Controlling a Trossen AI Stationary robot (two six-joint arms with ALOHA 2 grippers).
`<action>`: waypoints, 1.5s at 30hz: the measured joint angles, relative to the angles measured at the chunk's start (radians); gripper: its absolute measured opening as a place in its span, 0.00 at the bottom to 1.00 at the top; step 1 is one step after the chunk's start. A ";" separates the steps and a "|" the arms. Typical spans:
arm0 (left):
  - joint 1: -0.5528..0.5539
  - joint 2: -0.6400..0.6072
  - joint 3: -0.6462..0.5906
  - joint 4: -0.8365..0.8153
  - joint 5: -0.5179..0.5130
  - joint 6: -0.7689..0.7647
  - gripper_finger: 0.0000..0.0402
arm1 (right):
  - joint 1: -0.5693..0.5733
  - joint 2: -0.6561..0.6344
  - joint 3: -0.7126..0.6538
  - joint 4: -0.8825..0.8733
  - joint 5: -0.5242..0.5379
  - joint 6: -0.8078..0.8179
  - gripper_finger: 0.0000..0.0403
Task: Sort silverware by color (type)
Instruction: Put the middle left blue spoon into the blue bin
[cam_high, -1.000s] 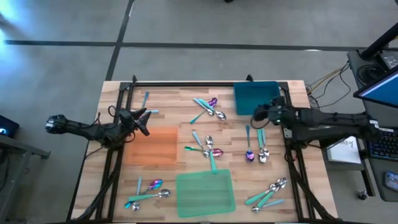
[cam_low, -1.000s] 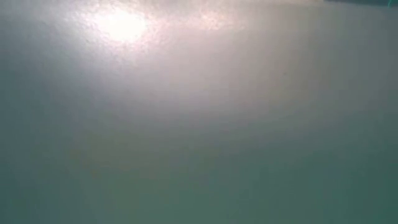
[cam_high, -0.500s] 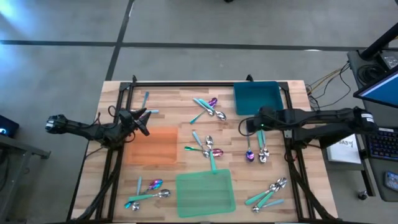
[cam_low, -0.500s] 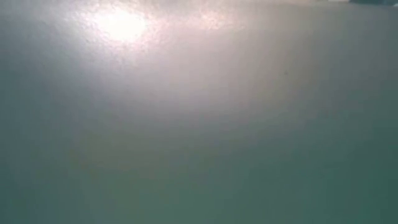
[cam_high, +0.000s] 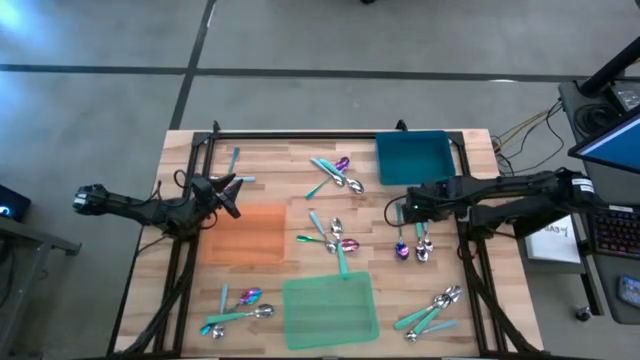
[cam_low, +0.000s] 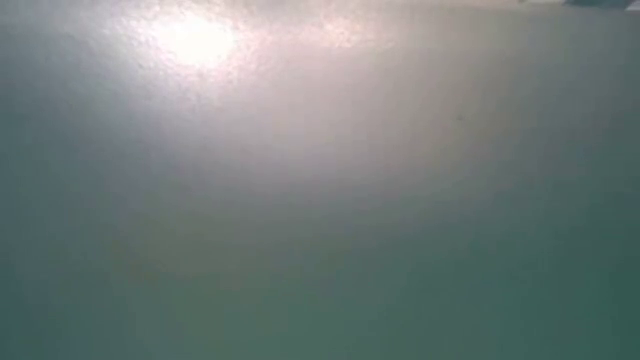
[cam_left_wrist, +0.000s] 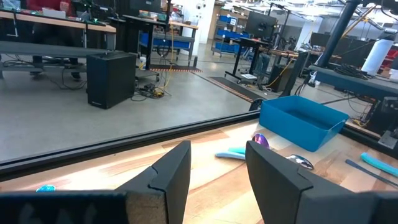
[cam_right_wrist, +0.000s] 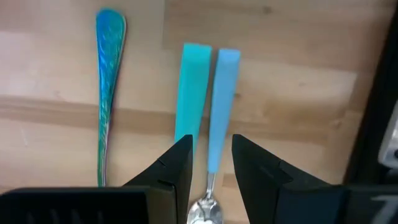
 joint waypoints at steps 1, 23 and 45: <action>0.000 0.000 0.000 0.000 0.000 0.000 0.35 | 0.000 0.010 0.000 0.005 -0.011 0.001 0.25; 0.000 0.000 0.000 0.000 0.000 0.000 0.35 | 0.003 0.311 0.011 0.119 -0.122 -0.034 0.25; 0.000 0.000 0.000 0.000 0.000 0.000 0.35 | 0.000 0.078 0.003 0.208 -0.075 -0.163 0.10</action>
